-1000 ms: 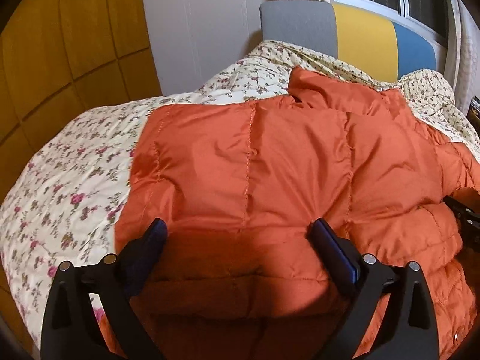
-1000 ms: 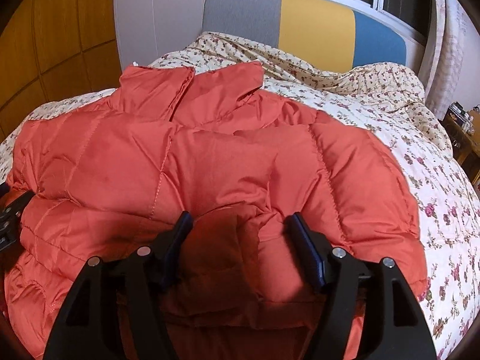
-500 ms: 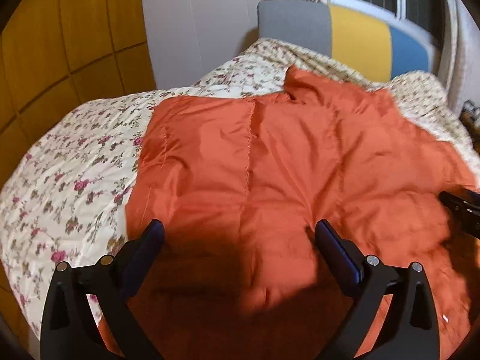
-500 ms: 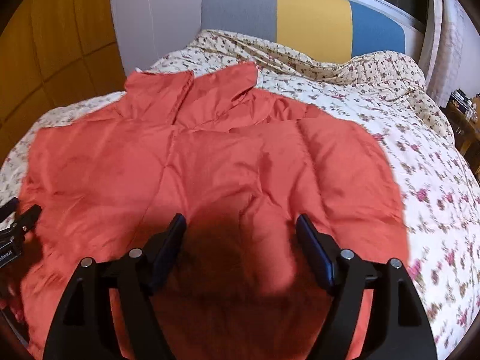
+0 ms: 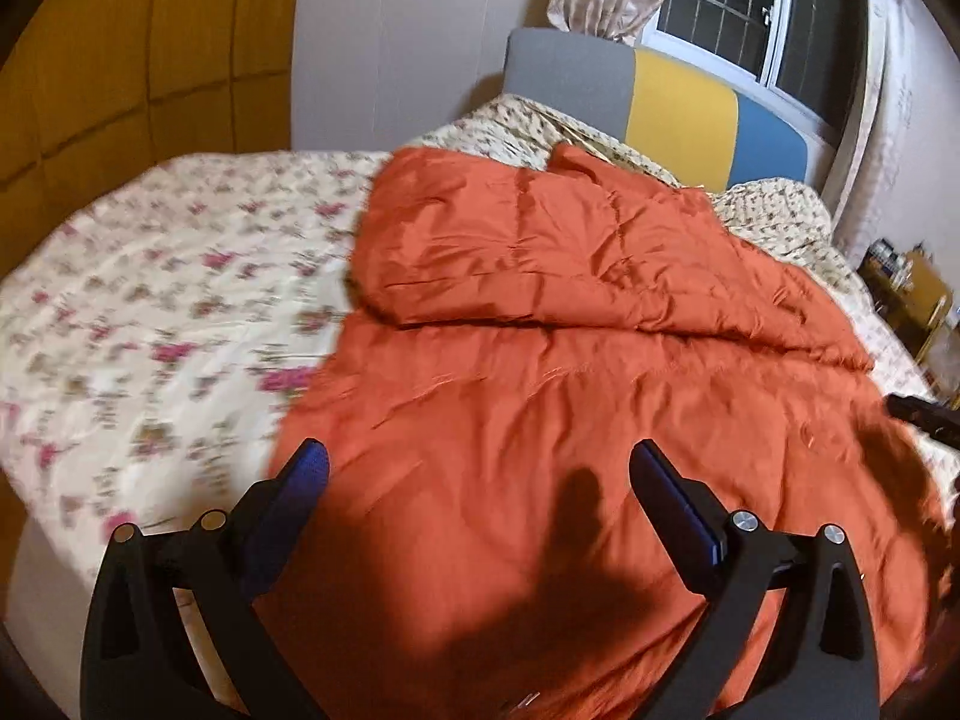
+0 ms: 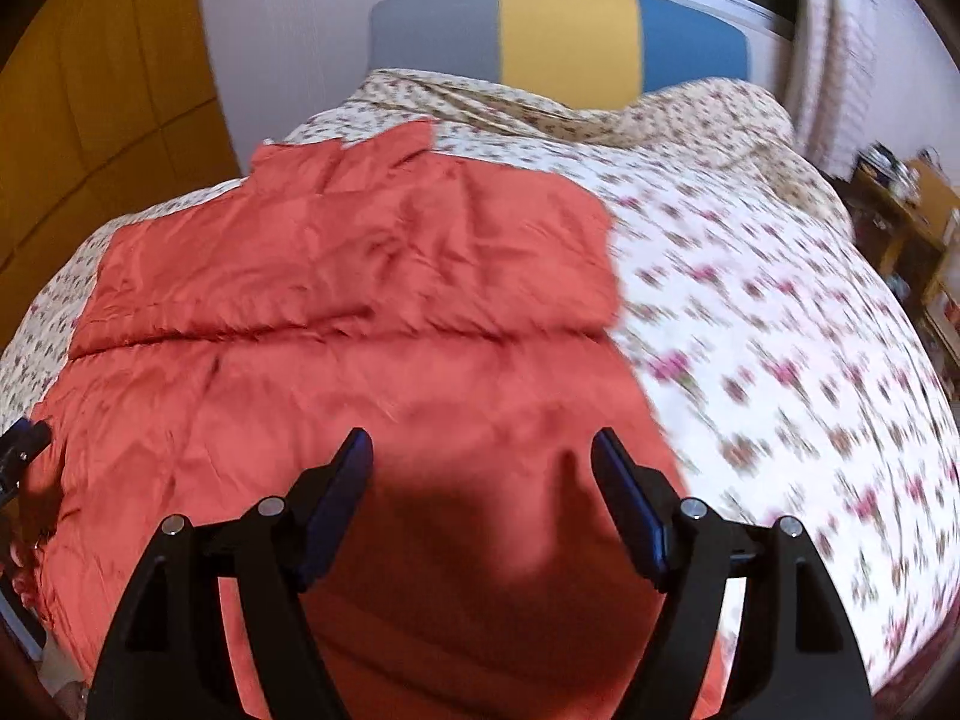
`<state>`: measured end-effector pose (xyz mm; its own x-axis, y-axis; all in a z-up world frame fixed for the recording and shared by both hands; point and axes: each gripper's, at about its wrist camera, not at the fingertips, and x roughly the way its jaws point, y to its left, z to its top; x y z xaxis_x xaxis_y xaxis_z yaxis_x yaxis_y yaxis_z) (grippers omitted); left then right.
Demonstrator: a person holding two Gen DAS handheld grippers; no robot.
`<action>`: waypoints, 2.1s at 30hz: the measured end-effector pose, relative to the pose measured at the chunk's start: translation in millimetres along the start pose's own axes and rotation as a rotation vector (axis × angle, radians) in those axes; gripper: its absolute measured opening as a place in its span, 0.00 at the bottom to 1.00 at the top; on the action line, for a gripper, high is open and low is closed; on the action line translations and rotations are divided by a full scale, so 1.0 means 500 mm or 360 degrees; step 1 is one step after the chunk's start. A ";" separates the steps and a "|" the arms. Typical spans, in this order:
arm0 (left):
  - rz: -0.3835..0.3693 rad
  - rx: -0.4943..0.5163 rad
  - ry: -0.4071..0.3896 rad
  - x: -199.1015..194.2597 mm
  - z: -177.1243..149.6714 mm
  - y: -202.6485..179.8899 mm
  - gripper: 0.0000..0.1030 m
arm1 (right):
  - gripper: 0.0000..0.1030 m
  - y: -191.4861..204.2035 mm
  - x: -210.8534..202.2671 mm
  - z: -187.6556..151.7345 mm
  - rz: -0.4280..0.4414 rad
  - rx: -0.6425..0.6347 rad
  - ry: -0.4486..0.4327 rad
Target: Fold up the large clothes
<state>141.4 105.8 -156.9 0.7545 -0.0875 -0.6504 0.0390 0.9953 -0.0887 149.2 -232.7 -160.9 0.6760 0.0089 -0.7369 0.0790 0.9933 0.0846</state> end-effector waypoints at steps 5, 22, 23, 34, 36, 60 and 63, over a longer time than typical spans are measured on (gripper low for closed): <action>0.0019 -0.0114 0.0018 -0.024 -0.034 0.044 0.97 | 0.72 -0.080 -0.047 -0.059 -0.0007 0.0133 0.0032; -0.0224 -0.0183 0.0138 -0.072 -0.155 0.081 0.86 | 0.68 -0.193 -0.134 -0.237 0.0134 0.0291 0.0160; -0.0228 -0.0179 0.0146 -0.073 -0.158 0.080 0.84 | 0.68 -0.193 -0.131 -0.239 0.0159 0.0309 0.0169; -0.0318 -0.0057 0.0214 -0.103 -0.165 0.043 0.22 | 0.16 -0.161 -0.140 -0.233 0.0334 0.0255 0.0171; -0.0374 -0.0093 0.0160 -0.125 -0.149 0.044 0.17 | 0.13 -0.164 -0.153 -0.223 0.0399 0.0301 0.0127; -0.0531 -0.0426 -0.0194 -0.057 0.163 0.050 0.11 | 0.09 -0.176 -0.088 0.092 0.0676 0.0588 -0.0156; -0.0516 -0.0460 -0.0164 -0.017 0.192 0.053 0.11 | 0.09 -0.184 -0.040 0.131 0.0676 0.0650 -0.0131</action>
<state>198.9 136.7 -81.1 0.7956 -0.3739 -0.4767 0.1107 0.8633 -0.4924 176.3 -332.1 -110.0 0.7634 0.3706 -0.5290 0.0537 0.7798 0.6237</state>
